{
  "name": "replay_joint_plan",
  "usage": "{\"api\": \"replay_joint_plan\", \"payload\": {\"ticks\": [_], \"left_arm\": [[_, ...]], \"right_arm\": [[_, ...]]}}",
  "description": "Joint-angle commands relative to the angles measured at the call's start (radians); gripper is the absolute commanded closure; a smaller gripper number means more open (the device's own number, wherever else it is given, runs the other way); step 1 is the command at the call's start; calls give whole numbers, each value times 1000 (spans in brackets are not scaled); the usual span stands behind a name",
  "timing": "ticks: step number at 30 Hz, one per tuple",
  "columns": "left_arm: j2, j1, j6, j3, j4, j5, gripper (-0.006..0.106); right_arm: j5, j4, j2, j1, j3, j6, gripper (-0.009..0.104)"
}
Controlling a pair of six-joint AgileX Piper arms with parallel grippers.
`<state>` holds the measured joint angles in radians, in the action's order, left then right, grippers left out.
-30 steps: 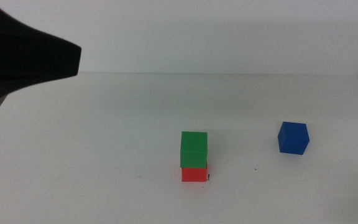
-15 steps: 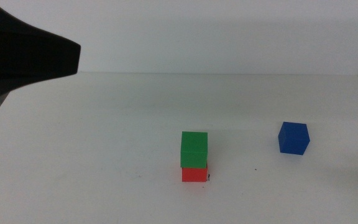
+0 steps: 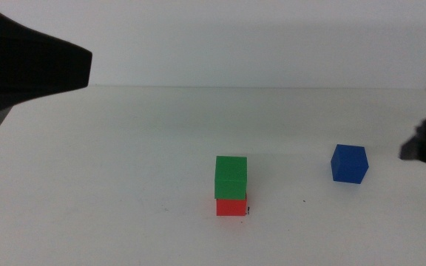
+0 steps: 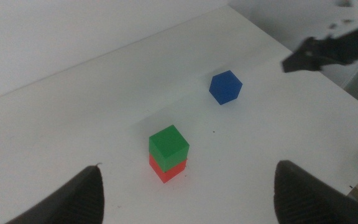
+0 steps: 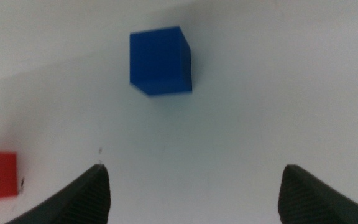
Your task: Stack red cubes first, then green, then blue cubes in a specific spot.
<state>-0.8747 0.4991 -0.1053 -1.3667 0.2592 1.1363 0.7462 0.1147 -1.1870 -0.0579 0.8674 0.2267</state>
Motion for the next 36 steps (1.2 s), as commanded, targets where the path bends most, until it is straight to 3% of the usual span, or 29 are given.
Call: {"api": "replay_joint_plan", "payload": {"ticks": [1, 4, 9, 14, 21, 23, 28, 32, 36], "left_arm": [[3, -1, -2, 4, 0, -12, 7], [3, -1, -2, 4, 0, -12, 7], [3, -1, -2, 4, 0, -12, 7], [3, -1, -2, 4, 0, -12, 7], [3, -1, -2, 4, 0, -12, 7], [3, -1, -2, 4, 0, -12, 7], [3, -1, -2, 4, 0, -12, 7], [3, -1, -2, 4, 0, -12, 7], [3, -1, -2, 4, 0, -12, 7]], "right_arm": [[-42, 9, -111, 9, 59, -29, 9], [-17, -17, -261, -23, 172, -14, 9], [113, -183, -492, -144, 363, 90, 9], [121, -190, -629, -166, 433, 160, 9], [11, -238, -730, -166, 433, 248, 11], [-32, -254, -756, -166, 433, 252, 21], [-51, -300, -740, -168, 437, 290, 98], [31, -334, -616, -235, 439, 334, 90], [163, -343, -471, -457, 455, 479, 89]]}}
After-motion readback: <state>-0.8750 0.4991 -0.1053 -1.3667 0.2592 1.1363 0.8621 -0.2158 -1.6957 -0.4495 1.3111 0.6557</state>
